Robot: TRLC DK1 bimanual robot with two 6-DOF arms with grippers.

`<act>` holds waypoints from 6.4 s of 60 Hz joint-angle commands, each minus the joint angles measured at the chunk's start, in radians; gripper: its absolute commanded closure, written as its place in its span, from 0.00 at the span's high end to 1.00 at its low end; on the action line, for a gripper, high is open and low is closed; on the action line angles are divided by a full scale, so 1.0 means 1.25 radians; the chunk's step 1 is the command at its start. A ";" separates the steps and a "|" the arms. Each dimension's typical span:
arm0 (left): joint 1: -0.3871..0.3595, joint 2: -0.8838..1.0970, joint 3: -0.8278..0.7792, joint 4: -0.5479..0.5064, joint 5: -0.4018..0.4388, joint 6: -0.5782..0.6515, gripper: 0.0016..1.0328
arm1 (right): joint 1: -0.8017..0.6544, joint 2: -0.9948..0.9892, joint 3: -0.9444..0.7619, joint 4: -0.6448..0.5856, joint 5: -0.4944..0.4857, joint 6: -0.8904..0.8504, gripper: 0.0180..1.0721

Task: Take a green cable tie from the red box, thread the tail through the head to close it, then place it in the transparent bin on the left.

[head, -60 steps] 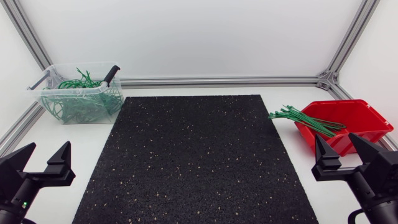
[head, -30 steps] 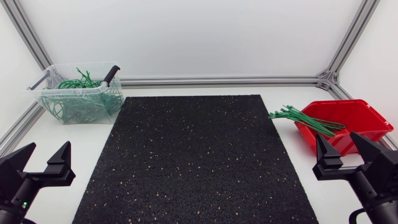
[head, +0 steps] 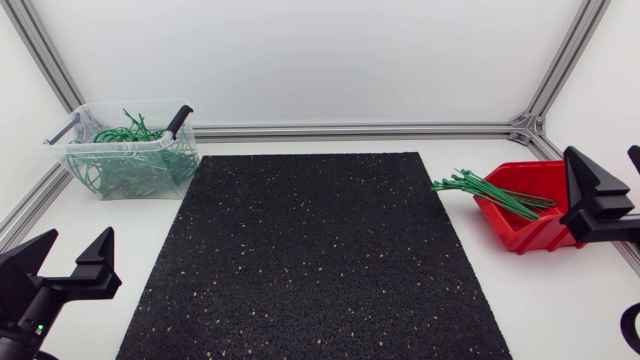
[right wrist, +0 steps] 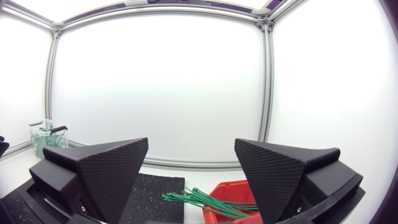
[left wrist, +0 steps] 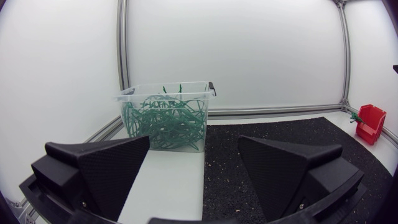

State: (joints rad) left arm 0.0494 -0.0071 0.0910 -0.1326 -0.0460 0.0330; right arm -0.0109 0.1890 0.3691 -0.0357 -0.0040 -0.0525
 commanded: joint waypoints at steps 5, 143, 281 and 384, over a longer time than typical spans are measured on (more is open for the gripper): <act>-0.004 -0.004 -0.027 -0.049 0.001 -0.009 0.96 | 0.009 0.127 0.111 -0.024 -0.009 0.019 0.96; -0.013 0.000 -0.027 -0.050 0.002 -0.009 0.96 | -0.042 1.245 0.878 -0.773 -0.181 -1.072 0.61; -0.020 0.002 -0.027 -0.051 0.004 -0.009 0.96 | -0.048 1.224 0.814 -0.666 -0.169 -1.087 0.07; -0.020 0.003 -0.027 -0.051 0.002 -0.009 0.96 | -0.432 0.894 1.018 -0.725 -0.904 -0.683 0.06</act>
State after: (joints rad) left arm 0.0296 -0.0067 0.0910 -0.1341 -0.0422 0.0330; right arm -0.5629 1.3376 1.6184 -0.9424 -1.1202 -0.9882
